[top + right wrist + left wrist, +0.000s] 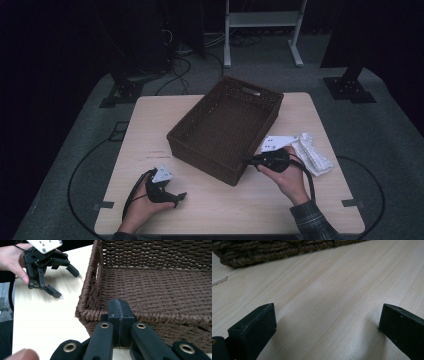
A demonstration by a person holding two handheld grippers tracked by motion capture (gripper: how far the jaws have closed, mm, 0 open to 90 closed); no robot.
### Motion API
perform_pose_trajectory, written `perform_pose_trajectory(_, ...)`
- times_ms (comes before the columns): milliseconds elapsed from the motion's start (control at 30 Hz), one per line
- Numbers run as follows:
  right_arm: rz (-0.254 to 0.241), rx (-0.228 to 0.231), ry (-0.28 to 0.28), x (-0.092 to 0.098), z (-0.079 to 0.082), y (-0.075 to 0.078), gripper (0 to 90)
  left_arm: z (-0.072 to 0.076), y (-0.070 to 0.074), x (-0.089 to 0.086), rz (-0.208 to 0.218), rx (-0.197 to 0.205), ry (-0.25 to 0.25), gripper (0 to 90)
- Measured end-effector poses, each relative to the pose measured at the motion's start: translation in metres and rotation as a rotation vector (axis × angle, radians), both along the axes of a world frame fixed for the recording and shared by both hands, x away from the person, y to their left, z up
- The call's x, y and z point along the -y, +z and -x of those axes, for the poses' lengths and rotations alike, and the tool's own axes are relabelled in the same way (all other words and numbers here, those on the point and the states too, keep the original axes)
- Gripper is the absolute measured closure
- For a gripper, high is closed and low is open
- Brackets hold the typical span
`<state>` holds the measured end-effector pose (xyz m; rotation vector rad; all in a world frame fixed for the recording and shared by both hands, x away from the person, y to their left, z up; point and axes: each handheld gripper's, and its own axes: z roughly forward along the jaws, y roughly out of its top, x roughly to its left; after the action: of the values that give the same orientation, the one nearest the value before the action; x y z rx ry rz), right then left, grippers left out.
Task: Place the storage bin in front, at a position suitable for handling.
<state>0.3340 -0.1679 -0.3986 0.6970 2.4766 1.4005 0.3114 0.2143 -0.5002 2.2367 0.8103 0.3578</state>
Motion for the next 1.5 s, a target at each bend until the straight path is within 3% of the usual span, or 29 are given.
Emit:
perform_pose_trajectory(400, -0.004, 0.000, 0.023, -0.012, -0.003, 0.000, 89.9, 0.000, 0.000, 0.000, 0.000, 0.001, 0.000, 0.1)
perform_pose_trajectory(600, -0.028, 0.006, 0.005, 0.000, 0.000, 0.003, 89.8, 0.000, 0.000, 0.000, -0.001, 0.000, 0.000, 0.1)
perform_pose_trajectory(833, -0.014, 0.010, -0.045, 0.018, 0.005, -0.002, 84.6, 0.000, 0.000, 0.000, 0.000, 0.001, 0.000, 0.1)
perform_pose_trajectory(1033, 0.014, 0.001, -0.113, 0.036, 0.011, -0.015, 72.2, 0.000, 0.000, 0.000, -0.001, 0.002, 0.000, 0.1)
perform_pose_trajectory(1067, 0.021, -0.005, -0.132, 0.042, 0.013, -0.021, 66.6, 0.000, 0.000, 0.000, 0.004, 0.001, 0.003, 0.1)
perform_pose_trajectory(1300, 0.027, -0.042, -0.172, 0.058, 0.021, -0.039, 54.4, 0.000, 0.000, 0.000, 0.003, 0.003, 0.001, 0.1)
perform_pose_trajectory(1500, 0.078, -0.083, -0.202, 0.070, 0.031, -0.065, 38.9, 0.000, 0.000, 0.000, 0.003, 0.004, 0.001, 0.1)
